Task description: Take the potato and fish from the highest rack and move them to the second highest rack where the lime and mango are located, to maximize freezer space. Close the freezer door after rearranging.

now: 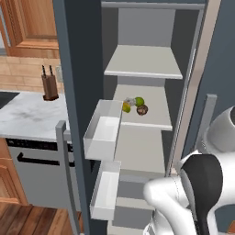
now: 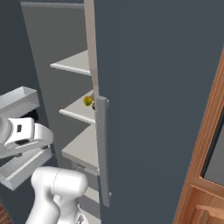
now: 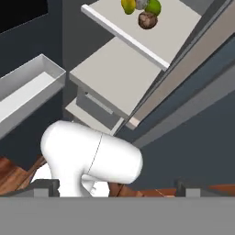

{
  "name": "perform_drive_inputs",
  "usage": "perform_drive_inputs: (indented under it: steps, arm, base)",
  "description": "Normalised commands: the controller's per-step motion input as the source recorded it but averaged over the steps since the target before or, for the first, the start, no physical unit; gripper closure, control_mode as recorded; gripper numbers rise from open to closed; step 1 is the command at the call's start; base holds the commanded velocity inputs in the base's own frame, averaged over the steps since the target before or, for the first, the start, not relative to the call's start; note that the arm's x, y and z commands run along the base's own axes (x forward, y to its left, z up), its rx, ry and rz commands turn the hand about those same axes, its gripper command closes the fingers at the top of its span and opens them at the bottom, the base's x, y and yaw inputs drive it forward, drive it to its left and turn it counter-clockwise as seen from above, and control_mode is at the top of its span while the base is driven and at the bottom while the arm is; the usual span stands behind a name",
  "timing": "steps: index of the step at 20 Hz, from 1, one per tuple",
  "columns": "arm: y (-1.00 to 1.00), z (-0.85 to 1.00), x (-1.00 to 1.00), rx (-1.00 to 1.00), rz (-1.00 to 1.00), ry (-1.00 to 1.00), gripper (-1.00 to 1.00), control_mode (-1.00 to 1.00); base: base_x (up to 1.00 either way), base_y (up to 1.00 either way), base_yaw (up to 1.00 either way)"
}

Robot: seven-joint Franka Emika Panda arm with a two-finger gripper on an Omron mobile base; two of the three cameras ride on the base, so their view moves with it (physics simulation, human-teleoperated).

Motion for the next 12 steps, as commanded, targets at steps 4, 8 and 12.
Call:
perform_drive_inputs:
  steps: [4, 8, 12]
  arm:
    - [0.0, 0.0, 0.0, 0.0, 0.0, 0.0, -1.0, 1.0]
    - [0.0, 0.0, 0.0, 0.0, 0.0, 0.0, -1.0, 1.0]
    - [0.0, 0.0, 0.0, 0.0, 0.0, 0.0, -1.0, 1.0]
  base:
    - [-1.0, 0.58, -0.09]
    - [-0.98, 0.94, -0.32]
    - [-0.72, 1.0, -0.47]
